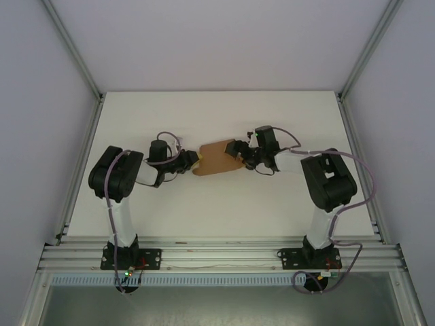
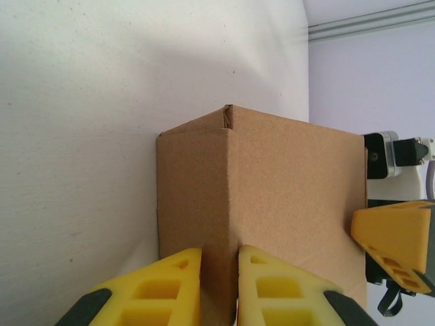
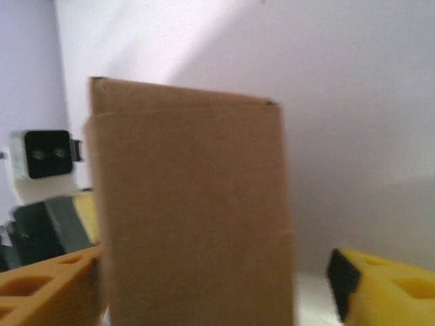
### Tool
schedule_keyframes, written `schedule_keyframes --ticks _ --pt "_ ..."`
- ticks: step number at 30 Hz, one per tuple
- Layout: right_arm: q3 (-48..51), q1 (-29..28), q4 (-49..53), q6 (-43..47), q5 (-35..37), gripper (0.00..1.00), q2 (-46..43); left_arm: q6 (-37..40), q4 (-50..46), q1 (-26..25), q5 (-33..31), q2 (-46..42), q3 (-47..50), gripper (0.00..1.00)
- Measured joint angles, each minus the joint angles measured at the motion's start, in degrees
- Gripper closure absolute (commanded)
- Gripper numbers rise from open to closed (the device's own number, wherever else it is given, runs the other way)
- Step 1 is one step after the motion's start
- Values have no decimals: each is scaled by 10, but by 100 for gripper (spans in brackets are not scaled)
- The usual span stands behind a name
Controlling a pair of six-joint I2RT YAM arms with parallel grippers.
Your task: Assemble paper box
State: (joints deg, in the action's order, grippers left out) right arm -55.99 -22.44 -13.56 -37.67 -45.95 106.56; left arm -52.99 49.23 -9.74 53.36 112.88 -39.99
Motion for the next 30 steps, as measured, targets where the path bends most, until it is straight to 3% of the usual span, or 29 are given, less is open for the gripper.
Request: schedule_keyframes --ticks 3,7,9,11,16,21,24,30 --pt "-1 0 -32 -24 -24 52 3 11 -18 0 -3 -8 -2 75" --pt "-1 0 -44 -32 -34 57 -4 25 -31 0 -4 -18 -6 58" --pt "0 0 -35 -32 -33 57 -19 35 -37 0 -1 -31 -7 34" --pt "2 0 -20 -30 -26 56 -43 51 -49 0 -2 -60 -9 1" --pt "-5 3 68 -41 13 57 -116 184 -146 -21 -50 -186 -22 0" --pt "-61 24 211 -67 26 55 -131 430 -311 -135 -193 -302 -68 0" --pt "-87 45 285 -87 13 58 -131 559 -376 -192 -234 -329 -81 0" --pt "-124 82 385 -135 -54 59 -122 720 -500 -224 -285 -320 -103 0"
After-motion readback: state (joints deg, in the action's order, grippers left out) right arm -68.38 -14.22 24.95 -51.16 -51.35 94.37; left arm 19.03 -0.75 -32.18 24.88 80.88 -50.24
